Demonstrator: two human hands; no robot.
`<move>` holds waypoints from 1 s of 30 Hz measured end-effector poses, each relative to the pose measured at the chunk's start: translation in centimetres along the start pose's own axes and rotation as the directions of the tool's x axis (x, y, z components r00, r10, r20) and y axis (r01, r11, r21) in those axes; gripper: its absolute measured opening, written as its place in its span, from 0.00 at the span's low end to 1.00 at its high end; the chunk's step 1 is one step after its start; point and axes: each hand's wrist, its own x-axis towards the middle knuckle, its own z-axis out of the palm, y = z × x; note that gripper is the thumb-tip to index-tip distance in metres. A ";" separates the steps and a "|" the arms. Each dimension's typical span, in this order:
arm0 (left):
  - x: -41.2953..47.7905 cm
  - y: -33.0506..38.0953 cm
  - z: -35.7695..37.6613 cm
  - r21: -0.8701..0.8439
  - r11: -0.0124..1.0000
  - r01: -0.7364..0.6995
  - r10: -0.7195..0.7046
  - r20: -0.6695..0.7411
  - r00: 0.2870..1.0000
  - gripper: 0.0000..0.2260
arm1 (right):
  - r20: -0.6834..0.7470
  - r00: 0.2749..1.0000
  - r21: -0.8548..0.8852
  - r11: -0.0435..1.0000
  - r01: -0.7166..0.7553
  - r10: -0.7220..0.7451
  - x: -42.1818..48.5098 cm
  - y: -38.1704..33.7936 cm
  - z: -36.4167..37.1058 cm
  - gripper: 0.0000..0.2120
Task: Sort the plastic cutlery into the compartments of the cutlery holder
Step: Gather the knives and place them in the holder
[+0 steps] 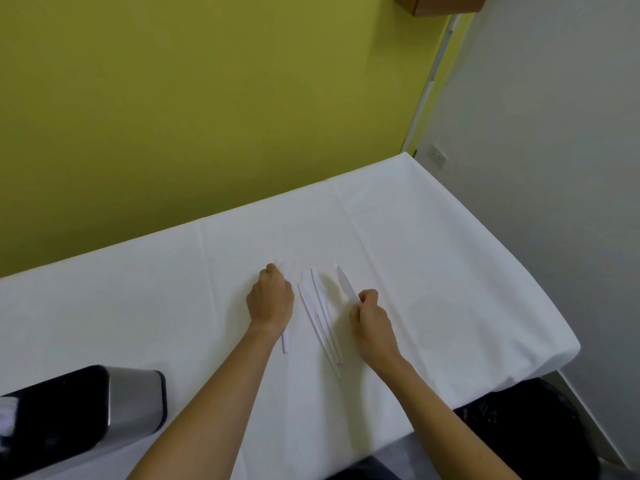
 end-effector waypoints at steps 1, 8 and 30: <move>-0.1 -0.2 0.0 0.009 1.000 -0.013 0.013 -0.015 1.000 0.10 | 0.005 1.000 0.000 1.000 -0.005 0.005 -0.1 -0.1 0.2 0.04; -0.4 -1.5 -1.0 -0.063 0.998 -0.013 0.009 -0.068 0.998 0.10 | 0.004 0.995 -0.460 0.884 0.087 -0.096 0.1 -0.7 3.3 0.18; -3.8 -4.6 -3.6 -0.892 0.381 0.243 -0.264 0.147 0.953 0.12 | 0.084 0.964 -0.622 0.742 0.250 -0.254 0.5 -0.8 3.1 0.10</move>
